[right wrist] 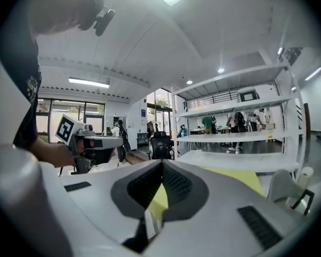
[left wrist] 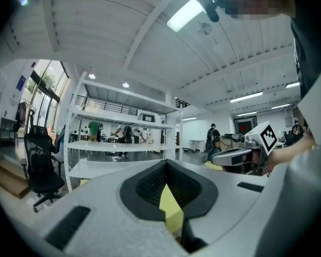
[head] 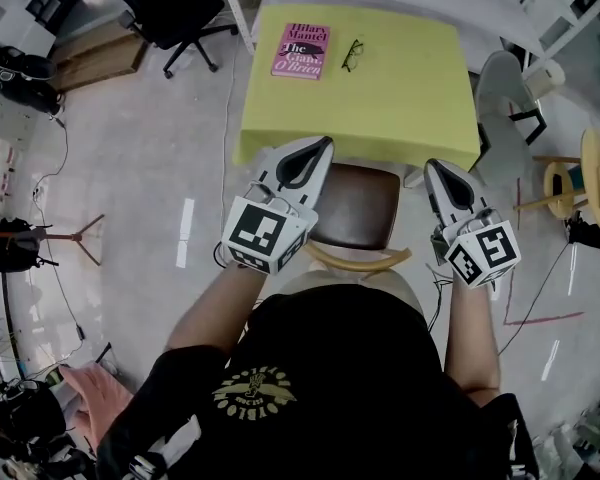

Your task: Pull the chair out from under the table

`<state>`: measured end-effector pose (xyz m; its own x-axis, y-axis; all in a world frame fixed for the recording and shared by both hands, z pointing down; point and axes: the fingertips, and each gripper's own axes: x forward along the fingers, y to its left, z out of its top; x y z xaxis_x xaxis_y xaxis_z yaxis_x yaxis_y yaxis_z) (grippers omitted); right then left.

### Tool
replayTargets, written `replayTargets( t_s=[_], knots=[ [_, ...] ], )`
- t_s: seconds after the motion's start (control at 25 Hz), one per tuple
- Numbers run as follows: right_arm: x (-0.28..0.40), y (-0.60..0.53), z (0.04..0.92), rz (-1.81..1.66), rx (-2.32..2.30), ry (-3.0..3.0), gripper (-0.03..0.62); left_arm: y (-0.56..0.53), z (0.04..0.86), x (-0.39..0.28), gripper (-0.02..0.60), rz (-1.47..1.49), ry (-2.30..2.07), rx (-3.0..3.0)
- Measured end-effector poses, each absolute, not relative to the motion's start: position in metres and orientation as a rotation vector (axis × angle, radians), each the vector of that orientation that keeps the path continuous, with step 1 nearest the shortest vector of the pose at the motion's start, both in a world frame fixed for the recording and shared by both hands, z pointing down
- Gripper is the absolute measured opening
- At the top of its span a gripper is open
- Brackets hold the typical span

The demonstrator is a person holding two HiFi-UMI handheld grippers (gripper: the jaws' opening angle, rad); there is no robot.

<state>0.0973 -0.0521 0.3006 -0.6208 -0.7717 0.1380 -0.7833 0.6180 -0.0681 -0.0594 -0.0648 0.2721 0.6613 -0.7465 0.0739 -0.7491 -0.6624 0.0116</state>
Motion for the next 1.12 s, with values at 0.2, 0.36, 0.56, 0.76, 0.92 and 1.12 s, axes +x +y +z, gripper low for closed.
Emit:
replayTargets(
  t_s=[0.2,0.36,0.56,0.76,0.92,1.12],
  knots=[
    [0.090,-0.049,0.276,0.148,1.308,-2.782,0.011,-0.055,0.253,-0.060,0.009,0.081,-1.262,2.854],
    [0.088,-0.046,0.265,0.124,1.308,-2.791,0.011,-0.055,0.243,-0.062,0.009,0.069,-1.269,2.846],
    [0.093,-0.043,0.253,0.105,1.340,-2.796,0.011,-0.055,0.231,-0.065,0.009,0.059,-1.301,2.854],
    [0.096,-0.036,0.240,0.096,1.366,-2.797,0.011,-0.049,0.216,-0.071,0.009,0.040,-1.316,2.857],
    [0.101,-0.029,0.236,0.099,1.382,-2.783,0.011,-0.046,0.211,-0.073,0.009,0.040,-1.325,2.864],
    [0.110,-0.022,0.232,0.089,1.404,-2.746,0.011,-0.043,0.217,-0.069,0.009,0.074,-1.298,2.869]
  ],
)
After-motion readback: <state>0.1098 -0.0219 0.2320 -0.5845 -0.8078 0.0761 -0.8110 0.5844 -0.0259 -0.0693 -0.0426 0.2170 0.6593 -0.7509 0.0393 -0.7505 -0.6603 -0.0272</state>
